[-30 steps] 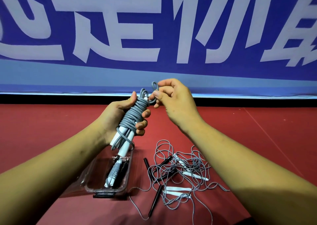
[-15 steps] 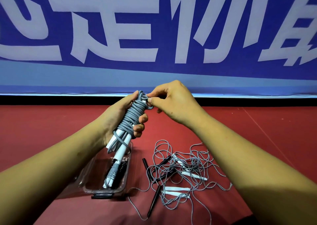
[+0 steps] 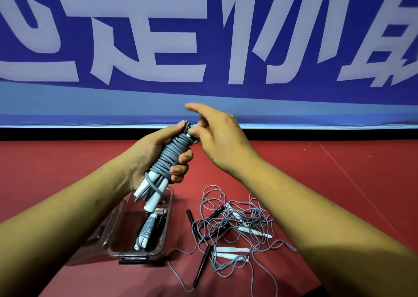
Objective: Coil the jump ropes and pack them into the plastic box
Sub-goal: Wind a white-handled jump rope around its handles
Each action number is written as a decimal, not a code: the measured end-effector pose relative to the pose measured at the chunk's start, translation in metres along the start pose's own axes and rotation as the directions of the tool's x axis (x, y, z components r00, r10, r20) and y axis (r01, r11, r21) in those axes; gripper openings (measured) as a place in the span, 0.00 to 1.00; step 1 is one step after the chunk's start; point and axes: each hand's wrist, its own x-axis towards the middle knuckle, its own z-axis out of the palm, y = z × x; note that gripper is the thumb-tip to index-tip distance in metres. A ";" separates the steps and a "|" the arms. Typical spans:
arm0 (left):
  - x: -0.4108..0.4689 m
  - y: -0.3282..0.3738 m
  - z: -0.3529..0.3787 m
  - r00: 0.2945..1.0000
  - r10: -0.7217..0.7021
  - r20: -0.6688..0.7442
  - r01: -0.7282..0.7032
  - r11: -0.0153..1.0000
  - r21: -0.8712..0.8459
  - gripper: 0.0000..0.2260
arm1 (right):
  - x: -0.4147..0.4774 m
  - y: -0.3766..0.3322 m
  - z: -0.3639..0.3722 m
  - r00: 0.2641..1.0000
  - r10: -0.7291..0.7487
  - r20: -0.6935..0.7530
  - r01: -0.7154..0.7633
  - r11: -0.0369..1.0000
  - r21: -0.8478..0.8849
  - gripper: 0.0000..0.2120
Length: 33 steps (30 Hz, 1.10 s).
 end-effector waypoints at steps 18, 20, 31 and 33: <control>-0.004 -0.001 -0.019 0.996 -0.053 0.076 0.062 0.990 -0.124 0.19 | 0.005 0.022 0.005 0.980 0.006 0.197 -0.096 0.887 0.451 0.15; -0.003 -0.004 -0.019 0.991 -0.084 0.107 0.098 0.987 -0.130 0.19 | 0.004 0.025 0.006 0.984 0.042 0.171 -0.122 0.861 0.493 0.11; 0.000 -0.011 -0.037 0.990 -0.123 -0.064 0.116 0.987 -0.108 0.17 | 0.009 0.040 0.044 0.924 0.215 0.316 -0.381 0.588 0.713 0.12; -0.001 -0.015 -0.049 0.984 -0.100 -0.148 0.087 0.992 -0.090 0.16 | 0.014 0.039 0.061 0.890 0.284 0.358 -0.456 0.516 0.725 0.13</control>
